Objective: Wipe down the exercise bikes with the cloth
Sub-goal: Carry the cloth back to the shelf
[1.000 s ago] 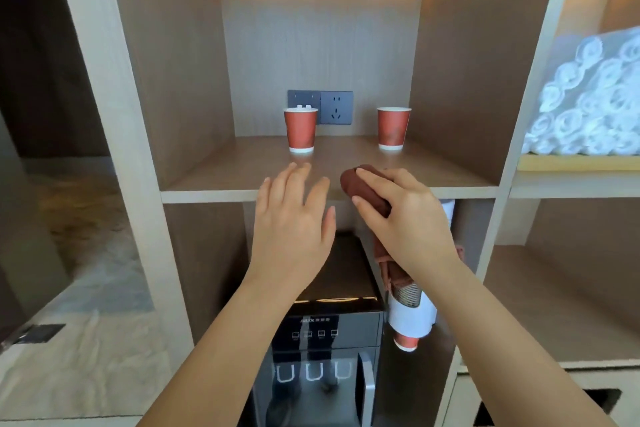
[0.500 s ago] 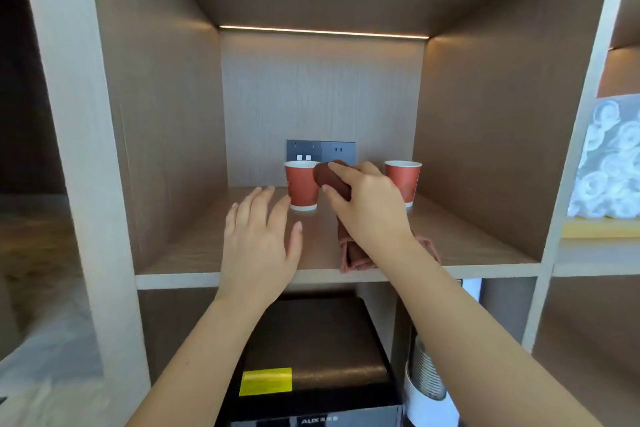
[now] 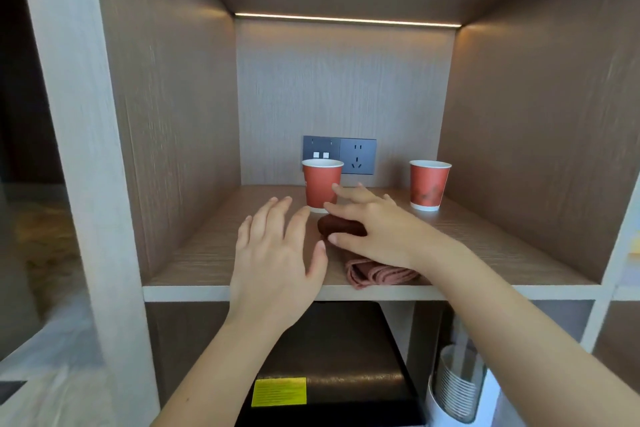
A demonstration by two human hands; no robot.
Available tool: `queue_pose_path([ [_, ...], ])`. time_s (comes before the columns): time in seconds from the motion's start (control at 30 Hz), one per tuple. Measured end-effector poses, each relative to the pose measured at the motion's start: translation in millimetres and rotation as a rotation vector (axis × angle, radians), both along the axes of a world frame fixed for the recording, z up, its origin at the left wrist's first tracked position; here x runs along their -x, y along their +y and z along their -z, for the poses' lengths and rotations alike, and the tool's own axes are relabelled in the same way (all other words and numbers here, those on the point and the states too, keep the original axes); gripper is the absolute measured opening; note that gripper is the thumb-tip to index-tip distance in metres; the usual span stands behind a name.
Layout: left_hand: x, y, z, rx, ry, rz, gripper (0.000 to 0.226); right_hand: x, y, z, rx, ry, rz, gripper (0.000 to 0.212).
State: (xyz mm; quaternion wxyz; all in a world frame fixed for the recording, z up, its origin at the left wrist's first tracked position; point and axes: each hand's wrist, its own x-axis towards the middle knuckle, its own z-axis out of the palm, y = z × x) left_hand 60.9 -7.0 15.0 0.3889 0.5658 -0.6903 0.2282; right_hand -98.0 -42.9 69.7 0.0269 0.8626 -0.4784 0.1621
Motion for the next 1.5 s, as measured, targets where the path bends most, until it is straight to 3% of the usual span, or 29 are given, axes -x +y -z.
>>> queue_pose_path([
  [0.13,-1,0,1,-0.013,-0.017,0.002,0.046,19,-2,2,-0.110,-0.005,-0.095,0.048],
  [0.37,0,-2,3,0.009,-0.032,-0.007,0.045,11,-2,10,-0.272,0.050,0.045,0.058],
  [0.53,0,0,3,0.006,-0.029,0.004,0.044,-5,2,11,-0.231,0.077,0.146,0.059],
  [0.73,-11,8,8,0.004,-0.064,-0.001,0.051,21,18,9,-0.155,-0.029,0.106,0.068],
  [0.87,-22,13,11,0.033,-0.111,-0.020,0.054,52,32,13,-0.218,-0.017,0.100,0.073],
  [0.97,-33,19,13,0.047,-0.129,-0.049,0.056,53,33,17,-0.156,0.045,0.116,0.070],
  [1.13,-53,31,10,0.051,-0.185,-0.158,0.063,17,28,25,-0.105,0.014,0.108,0.085],
  [1.3,-74,39,6,0.068,-0.163,-0.271,0.061,-29,11,28,-0.077,0.050,0.101,0.075],
  [1.5,-93,43,6,0.108,-0.118,-0.316,0.057,-69,-3,29,-0.075,0.096,0.087,0.079],
])
